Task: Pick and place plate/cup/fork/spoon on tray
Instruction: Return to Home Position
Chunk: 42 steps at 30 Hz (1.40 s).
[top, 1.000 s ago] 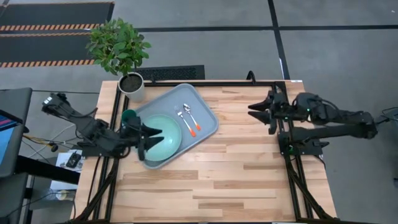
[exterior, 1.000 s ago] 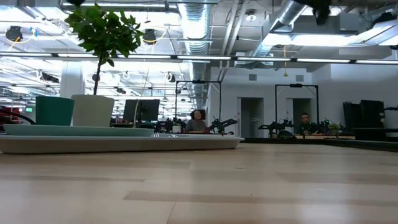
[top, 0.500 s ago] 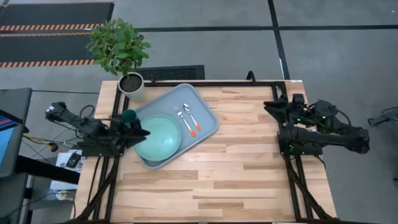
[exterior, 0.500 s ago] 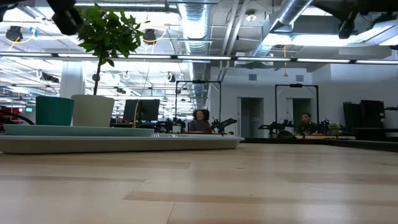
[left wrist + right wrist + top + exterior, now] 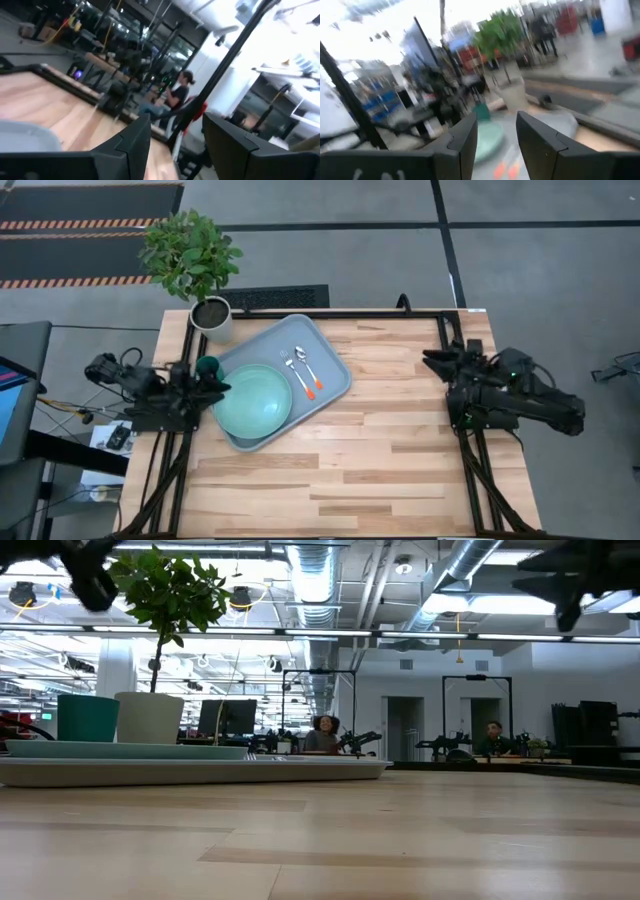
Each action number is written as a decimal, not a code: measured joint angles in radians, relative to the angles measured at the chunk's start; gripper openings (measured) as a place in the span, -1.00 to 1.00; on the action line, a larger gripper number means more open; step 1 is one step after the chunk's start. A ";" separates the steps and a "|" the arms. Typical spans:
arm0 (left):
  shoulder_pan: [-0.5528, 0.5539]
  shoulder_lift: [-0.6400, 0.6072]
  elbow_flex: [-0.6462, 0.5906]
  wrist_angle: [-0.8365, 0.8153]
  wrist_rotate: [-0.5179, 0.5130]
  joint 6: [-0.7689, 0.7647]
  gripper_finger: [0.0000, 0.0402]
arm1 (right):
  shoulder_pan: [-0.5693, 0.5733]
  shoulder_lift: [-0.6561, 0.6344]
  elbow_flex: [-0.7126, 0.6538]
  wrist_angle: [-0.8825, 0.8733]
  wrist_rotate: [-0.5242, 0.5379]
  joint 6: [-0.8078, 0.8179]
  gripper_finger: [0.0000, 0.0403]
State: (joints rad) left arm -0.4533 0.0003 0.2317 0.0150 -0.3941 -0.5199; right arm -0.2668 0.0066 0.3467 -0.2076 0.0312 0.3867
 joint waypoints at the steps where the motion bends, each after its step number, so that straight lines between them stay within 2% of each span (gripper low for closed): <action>1: 0.000 0.002 -0.010 0.002 0.002 -0.002 -0.17 | 0.001 0.002 -0.041 0.078 -0.008 0.001 -0.20; 4: 0.000 0.000 -0.059 0.058 0.000 -0.027 -0.17 | 0.009 -0.002 -0.188 0.255 -0.033 0.006 -0.20; 7: 0.000 0.003 -0.140 0.178 0.013 -0.015 -0.17 | 0.018 -0.004 -0.339 0.514 -0.031 0.054 -0.20; 10: 0.000 0.001 -0.223 0.353 0.076 0.005 -0.17 | 0.018 0.005 -0.336 0.464 -0.011 0.065 -0.20; 17: 0.000 0.003 -0.221 0.322 0.108 0.058 -0.17 | 0.015 0.005 -0.335 0.452 0.025 0.024 -0.20; 25: 0.000 0.004 -0.222 0.306 0.029 0.113 -0.17 | 0.016 0.006 -0.335 0.366 0.049 0.024 -0.20; 28: 0.000 0.004 -0.222 0.298 0.012 0.071 -0.17 | 0.016 0.006 -0.335 0.329 0.049 0.024 -0.20; 38: 0.000 0.004 -0.223 0.070 0.016 0.028 -0.17 | 0.016 0.006 -0.333 0.227 0.046 0.024 -0.20; 42: 0.000 0.015 -0.213 0.029 0.021 0.029 -0.17 | 0.016 0.006 -0.333 0.224 0.046 0.024 -0.20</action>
State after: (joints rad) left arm -0.4534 0.0154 0.0189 0.0440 -0.3736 -0.4911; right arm -0.2512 0.0127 0.0139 0.0160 0.0769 0.4107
